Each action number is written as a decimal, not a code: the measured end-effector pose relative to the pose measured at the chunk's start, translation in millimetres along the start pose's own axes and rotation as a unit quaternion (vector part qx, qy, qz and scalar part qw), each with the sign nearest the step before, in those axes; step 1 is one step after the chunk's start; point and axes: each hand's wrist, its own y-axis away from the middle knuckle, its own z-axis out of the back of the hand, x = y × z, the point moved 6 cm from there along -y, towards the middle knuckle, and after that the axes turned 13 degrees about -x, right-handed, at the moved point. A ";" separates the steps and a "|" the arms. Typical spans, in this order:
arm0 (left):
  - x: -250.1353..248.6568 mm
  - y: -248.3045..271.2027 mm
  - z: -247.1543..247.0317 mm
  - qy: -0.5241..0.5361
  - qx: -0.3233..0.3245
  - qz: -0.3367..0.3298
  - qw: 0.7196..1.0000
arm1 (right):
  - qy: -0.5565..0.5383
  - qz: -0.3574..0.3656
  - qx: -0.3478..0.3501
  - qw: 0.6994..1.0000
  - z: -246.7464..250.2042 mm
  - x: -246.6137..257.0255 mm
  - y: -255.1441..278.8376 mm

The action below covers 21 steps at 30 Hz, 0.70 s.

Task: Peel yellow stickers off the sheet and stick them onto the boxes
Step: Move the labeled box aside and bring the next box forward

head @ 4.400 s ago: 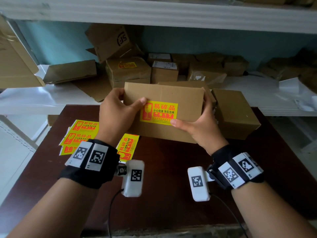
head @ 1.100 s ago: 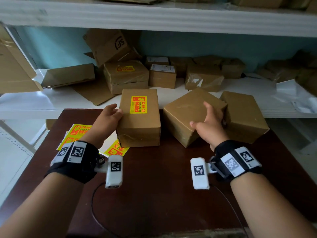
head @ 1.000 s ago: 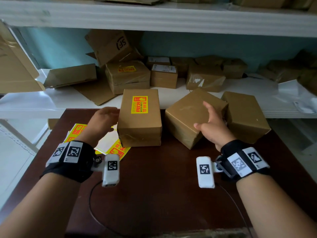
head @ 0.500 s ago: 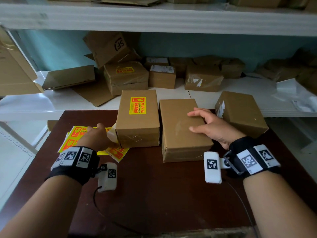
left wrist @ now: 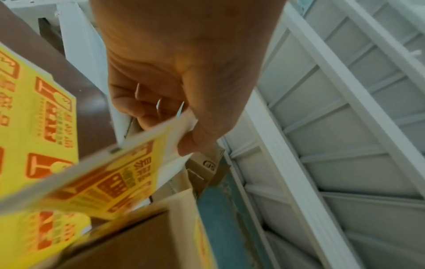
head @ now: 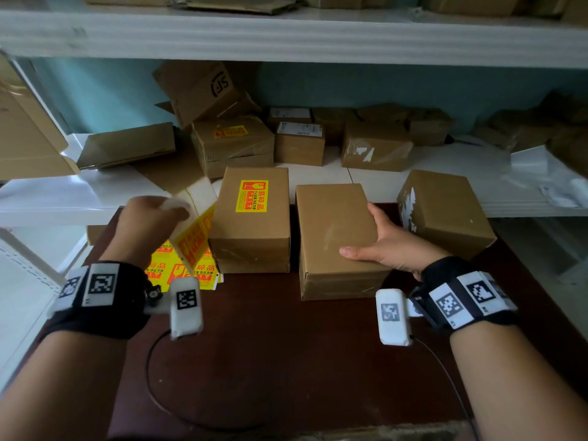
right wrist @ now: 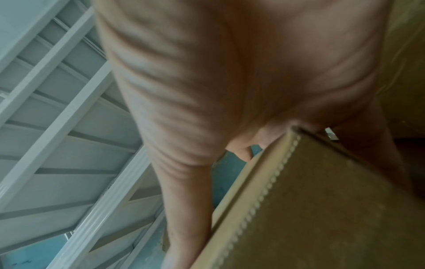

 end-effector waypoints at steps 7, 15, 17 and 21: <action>-48.0 16.2 28.7 0.215 -0.016 0.006 0.976 | -0.015 0.014 0.011 1.000 4.3 0.2 2.8; -69.3 48.2 -6.7 0.287 0.070 0.028 0.955 | 0.018 0.002 -0.008 1.000 19.7 -8.5 16.1; -70.7 57.1 -13.5 0.303 0.074 0.019 0.950 | 0.038 -0.004 -0.011 0.999 24.2 -10.5 17.9; -67.3 73.8 -27.8 0.304 0.127 0.044 0.943 | 0.047 -0.007 -0.008 0.999 34.7 -13.3 23.4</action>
